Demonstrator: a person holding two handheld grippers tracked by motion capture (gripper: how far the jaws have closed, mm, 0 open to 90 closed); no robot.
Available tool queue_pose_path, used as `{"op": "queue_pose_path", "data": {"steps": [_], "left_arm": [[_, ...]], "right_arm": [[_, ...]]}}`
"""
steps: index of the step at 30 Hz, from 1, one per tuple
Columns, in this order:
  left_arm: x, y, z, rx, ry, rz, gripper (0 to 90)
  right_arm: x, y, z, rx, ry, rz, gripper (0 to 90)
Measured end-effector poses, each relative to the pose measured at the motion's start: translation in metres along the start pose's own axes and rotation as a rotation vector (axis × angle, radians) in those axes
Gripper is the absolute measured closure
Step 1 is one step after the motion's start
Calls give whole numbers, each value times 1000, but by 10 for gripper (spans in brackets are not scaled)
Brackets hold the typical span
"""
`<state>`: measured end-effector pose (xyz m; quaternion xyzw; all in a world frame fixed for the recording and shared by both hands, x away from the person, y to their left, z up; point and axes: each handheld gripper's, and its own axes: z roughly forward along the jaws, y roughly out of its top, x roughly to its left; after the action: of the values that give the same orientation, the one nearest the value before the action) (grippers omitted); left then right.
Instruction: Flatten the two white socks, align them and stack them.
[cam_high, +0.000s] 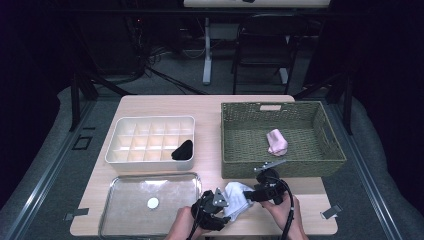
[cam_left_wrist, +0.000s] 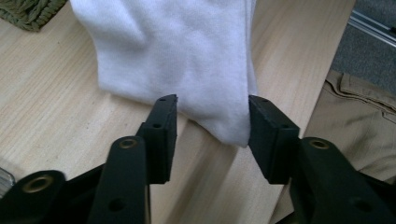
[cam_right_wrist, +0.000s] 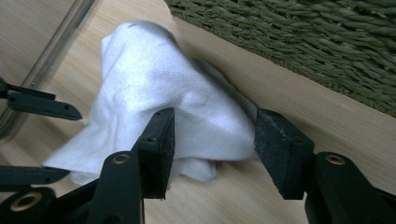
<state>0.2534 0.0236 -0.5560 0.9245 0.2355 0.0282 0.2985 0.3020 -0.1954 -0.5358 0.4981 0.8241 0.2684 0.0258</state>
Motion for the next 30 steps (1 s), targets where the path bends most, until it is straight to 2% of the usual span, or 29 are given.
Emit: {"op": "queue_pose_path", "data": {"steps": [3,6,8,12,13,15,20,21,22,24,26,30], "left_arm": [[1,-1,0,-8,-7,-25,663],[1,-1,1,-8,-4,-30,705],[1,-1,1,-6,-1,-30,726],[3,-3,3,-3,-6,-35,759],[3,-3,3,-1,-6,-34,759],[4,-3,4,1,-8,-32,761],[7,-2,3,-7,-3,-40,763],[8,-2,3,-11,-2,-44,763],[8,-2,4,-16,-1,-46,763],[9,-1,5,-32,3,-63,763],[9,1,7,-34,-5,-68,763],[10,4,11,-33,-9,-60,759]], "right_arm": [[-1,0,7,18,-8,-15,558],[-3,-2,11,54,-12,-17,602],[-4,-3,14,60,-11,-18,645],[-3,-4,15,68,-22,-42,786],[-3,-4,15,91,-31,-57,810],[-3,-4,16,99,-40,-64,837],[-5,-4,15,103,-12,-34,866],[-6,-5,14,103,-26,-39,868],[-6,-5,12,96,-10,-24,869],[-8,-6,9,79,-20,-15,869],[-10,-7,4,84,-19,-11,870],[-15,-13,-3,59,-16,12,870]]}}
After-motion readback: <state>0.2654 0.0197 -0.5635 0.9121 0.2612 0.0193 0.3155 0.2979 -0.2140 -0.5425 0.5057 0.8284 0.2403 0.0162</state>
